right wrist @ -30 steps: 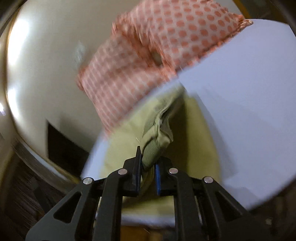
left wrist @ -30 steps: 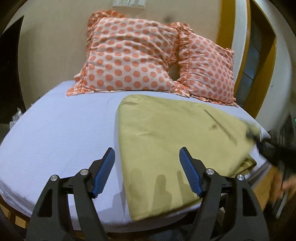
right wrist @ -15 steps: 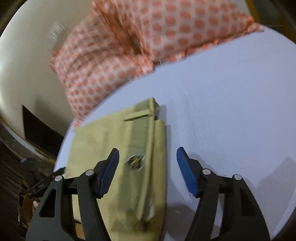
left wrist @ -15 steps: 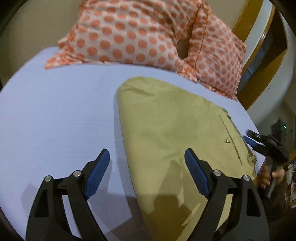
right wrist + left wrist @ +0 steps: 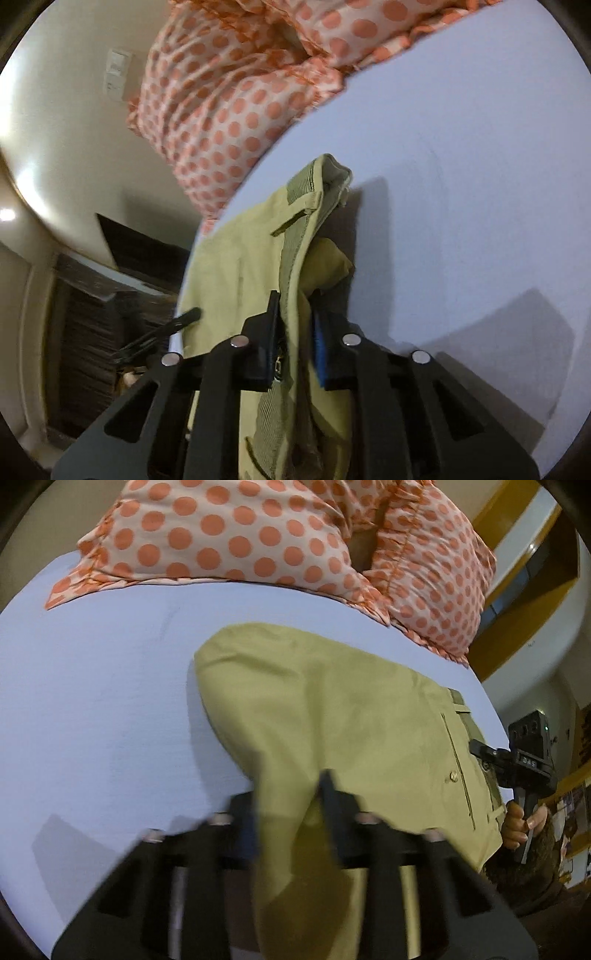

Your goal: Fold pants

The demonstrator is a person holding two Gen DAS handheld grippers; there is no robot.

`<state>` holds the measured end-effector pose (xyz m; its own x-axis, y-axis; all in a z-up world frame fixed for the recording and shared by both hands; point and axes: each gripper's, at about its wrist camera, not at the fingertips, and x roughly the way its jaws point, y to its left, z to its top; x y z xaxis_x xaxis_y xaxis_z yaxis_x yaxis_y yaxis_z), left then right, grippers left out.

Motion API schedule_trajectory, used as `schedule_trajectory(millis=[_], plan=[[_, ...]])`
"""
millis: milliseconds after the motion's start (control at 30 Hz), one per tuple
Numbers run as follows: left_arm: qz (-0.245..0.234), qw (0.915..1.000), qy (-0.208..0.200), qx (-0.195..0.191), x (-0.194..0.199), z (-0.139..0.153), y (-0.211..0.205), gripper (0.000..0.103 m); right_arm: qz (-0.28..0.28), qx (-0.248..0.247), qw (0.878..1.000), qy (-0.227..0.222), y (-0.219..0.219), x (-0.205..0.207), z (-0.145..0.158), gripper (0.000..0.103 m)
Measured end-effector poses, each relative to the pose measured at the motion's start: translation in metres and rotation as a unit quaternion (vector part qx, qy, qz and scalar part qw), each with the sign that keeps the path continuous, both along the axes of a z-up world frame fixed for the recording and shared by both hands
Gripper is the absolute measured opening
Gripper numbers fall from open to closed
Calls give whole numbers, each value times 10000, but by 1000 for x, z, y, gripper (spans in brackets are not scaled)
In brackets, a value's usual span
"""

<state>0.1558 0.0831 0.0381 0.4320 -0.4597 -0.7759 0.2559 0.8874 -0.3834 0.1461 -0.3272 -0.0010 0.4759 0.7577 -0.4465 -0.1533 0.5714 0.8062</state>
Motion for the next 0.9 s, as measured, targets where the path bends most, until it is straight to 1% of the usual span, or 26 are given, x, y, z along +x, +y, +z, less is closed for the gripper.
schedule_trajectory(millis=[33,100,167,200,267,333,367,400,433,467,500,533,567,600,633,667,700,733,767,800,833,867,900], plan=[[-2,10000,-40,44,1,2,-1,16,21,28,10000,-71,1,1,6,15],[-10,9995,-182,240,7,10,-8,13,12,-69,9995,-308,5,9,27,13],[-27,9982,-369,463,19,19,-18,11,-85,-185,9985,-514,5,22,47,11],[-3,9970,-525,568,29,25,-24,11,-137,-259,9988,-381,5,30,55,11],[120,9946,-739,714,49,34,-34,11,-377,-455,9970,-491,4,52,66,11],[351,9888,-1023,1028,79,37,-49,12,-713,-818,9927,-527,4,78,69,11],[441,9859,-1071,1208,89,35,-54,14,-828,-1011,9902,-484,6,88,65,11],[579,9807,-1046,1546,104,28,-62,17,-935,-1324,9861,-369,9,99,59,14],[666,9788,-897,1719,114,21,-65,22,-970,-1597,9821,-237,11,105,53,17],[709,9792,-775,1738,117,17,-63,25,-1036,-2089,9724,-24,14,110,46,24],[754,9797,-783,1683,113,17,-57,29,-1080,-2363,9656,70,12,110,43,25],[845,9773,-895,1725,104,22,-51,30,-1125,-2374,9649,25,8,106,45,25],[900,9745,-1002,1793,96,27,-46,33,-1290,-2315,9641,-196,2,92,53,29],[955,9718,-1147,1824,83,35,-39,39,-1338,-2250,9646,-320,0,84,58,41],[967,9724,-1224,1736,74,41,-35,42,-1302,-2074,9683,-496,0,74,66,49],[922,9760,-1263,1519,64,47,-31,44,-1130,-1891,9736,-595,4,68,70,58],[742,9828,-1251,1138,52,53,-29,49,-887,-1784,9780,-618,12,63,71,58],[583,9865,-1226,911,45,55,-31,54,-684,-1753,9803,-609,20,61,69,58],[360,9902,-1161,693,38,54,-37,57,-431,-1796,9813,-534,32,59,65,60],[227,9920,-1071,624,38,49,-45,63,-302,-1866,9810,-431,42,59,60,68],[87,9943,-878,593,39,40,-53,64,-222,-1948,9801,-293,49,60,54,73],[39,9957,-626,681,45,27,-62,64,-235,-2106,9772,-108,56,62,44,76],[91,9957,-415,822,50,15,-70,64,-291,-2175,9756,-65,59,63,38,76]])
